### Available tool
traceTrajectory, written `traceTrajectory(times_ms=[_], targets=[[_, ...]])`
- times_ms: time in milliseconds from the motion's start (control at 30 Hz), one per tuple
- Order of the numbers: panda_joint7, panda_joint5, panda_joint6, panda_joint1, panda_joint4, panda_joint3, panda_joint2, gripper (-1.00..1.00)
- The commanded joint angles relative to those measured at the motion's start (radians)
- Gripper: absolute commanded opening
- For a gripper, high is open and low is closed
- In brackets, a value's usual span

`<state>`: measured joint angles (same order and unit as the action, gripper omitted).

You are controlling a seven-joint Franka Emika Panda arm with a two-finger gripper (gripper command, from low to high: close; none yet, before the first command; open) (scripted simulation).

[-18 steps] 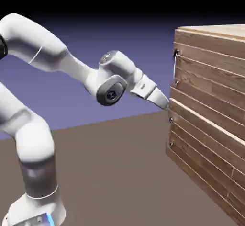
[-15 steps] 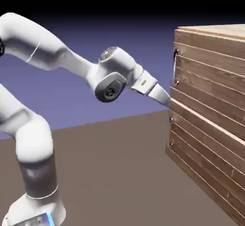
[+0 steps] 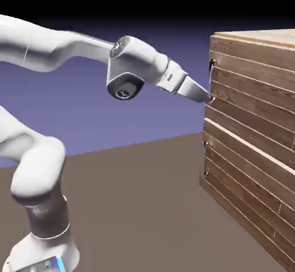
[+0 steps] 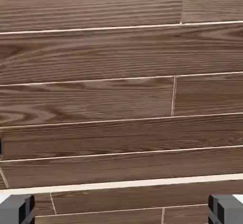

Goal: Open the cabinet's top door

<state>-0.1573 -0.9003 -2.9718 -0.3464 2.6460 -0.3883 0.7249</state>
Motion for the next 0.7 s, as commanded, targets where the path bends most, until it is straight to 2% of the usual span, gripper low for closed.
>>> traceTrajectory(times_ms=[0, 667], targets=[[0.028, -0.044, 0.003, -0.017, -0.008, -0.019, 0.007, 0.00], [0.592, -0.914, 0.066, -0.364, -0.166, -0.394, 0.157, 0.00]])
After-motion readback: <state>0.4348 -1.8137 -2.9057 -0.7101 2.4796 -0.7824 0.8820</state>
